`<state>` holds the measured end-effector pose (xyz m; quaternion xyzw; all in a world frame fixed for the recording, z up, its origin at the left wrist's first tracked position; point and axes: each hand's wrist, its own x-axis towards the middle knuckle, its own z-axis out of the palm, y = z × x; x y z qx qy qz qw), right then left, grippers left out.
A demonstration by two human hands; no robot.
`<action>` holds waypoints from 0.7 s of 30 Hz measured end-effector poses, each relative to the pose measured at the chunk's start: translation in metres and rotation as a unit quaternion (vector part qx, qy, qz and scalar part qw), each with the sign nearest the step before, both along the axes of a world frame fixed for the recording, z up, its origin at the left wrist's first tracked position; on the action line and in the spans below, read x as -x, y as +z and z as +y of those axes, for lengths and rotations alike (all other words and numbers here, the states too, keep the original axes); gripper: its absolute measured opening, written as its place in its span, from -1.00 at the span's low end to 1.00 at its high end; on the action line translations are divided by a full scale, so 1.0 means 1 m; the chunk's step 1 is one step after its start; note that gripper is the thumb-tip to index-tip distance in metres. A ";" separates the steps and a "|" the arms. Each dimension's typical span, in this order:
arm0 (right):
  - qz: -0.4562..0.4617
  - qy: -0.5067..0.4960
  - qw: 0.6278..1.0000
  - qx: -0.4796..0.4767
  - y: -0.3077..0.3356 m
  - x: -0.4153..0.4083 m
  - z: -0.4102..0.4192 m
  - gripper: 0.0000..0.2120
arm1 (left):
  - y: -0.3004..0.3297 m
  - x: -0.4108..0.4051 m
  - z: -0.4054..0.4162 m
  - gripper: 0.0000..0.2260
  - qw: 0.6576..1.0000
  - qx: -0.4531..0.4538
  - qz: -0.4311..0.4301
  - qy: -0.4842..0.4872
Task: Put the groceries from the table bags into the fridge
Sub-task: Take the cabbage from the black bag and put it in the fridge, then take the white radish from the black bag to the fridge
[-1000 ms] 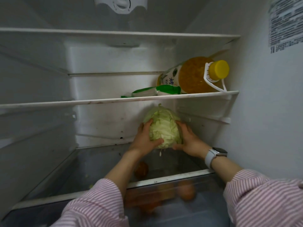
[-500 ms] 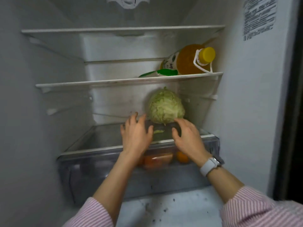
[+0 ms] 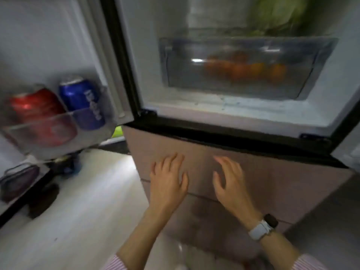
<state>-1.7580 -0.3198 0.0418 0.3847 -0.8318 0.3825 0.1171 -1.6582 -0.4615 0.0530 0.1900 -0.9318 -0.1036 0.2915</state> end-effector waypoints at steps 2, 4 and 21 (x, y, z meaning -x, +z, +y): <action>-0.067 0.025 0.992 -0.100 -0.039 -0.038 0.000 -0.47 | -0.042 -0.056 0.000 -0.65 0.994 -0.018 -0.089 0.054; -0.102 0.063 0.978 -0.169 -0.070 -0.073 -0.008 -0.41 | -0.072 -0.108 -0.006 -0.65 0.976 -0.056 -0.173 0.117; -0.038 0.482 0.825 -0.291 -0.125 -0.521 -0.256 -0.65 | -0.140 -0.625 -0.089 -0.61 0.776 -0.270 -0.120 0.558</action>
